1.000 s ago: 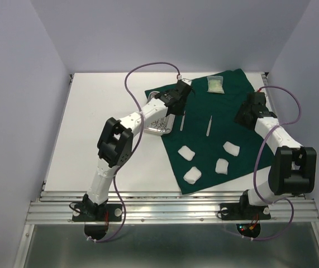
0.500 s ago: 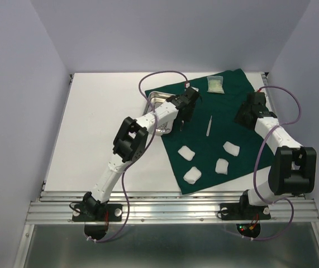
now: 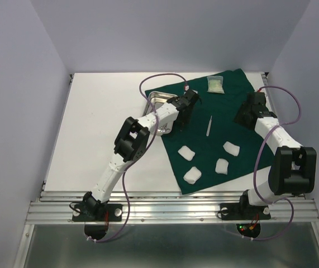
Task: Prepare the surgical pack
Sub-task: Pick up the medical item from the surgical kit.
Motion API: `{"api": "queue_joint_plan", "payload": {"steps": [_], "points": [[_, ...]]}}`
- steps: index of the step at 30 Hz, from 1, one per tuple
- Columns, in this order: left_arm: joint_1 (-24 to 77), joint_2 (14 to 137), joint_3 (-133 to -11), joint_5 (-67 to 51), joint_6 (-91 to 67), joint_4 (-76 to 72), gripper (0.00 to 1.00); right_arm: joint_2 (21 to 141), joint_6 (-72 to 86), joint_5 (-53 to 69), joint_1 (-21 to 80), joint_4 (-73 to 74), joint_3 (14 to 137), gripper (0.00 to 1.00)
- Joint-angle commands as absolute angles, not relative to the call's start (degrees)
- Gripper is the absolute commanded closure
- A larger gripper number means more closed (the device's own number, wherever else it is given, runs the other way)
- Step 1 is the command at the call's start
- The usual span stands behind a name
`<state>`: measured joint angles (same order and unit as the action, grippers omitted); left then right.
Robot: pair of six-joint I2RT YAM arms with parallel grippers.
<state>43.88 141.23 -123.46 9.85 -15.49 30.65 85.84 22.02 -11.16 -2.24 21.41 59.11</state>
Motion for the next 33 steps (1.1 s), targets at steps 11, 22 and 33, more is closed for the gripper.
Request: {"api": "queue_joint_plan", "payload": {"steps": [11,22,33], "points": [[45.1,143.8,-123.8,10.3,-16.3,32.2,0.70,84.3,22.0,-11.8,-2.5,19.3,58.1,0.49],[45.7,137.9,-124.6,10.6,-16.0,31.7,0.89,83.3,22.0,-12.0,-2.5,19.4,58.2,0.49],[45.5,129.3,-123.2,13.9,-14.7,31.3,0.92,83.2,22.1,-12.0,-2.5,19.4,58.2,0.49]]}}
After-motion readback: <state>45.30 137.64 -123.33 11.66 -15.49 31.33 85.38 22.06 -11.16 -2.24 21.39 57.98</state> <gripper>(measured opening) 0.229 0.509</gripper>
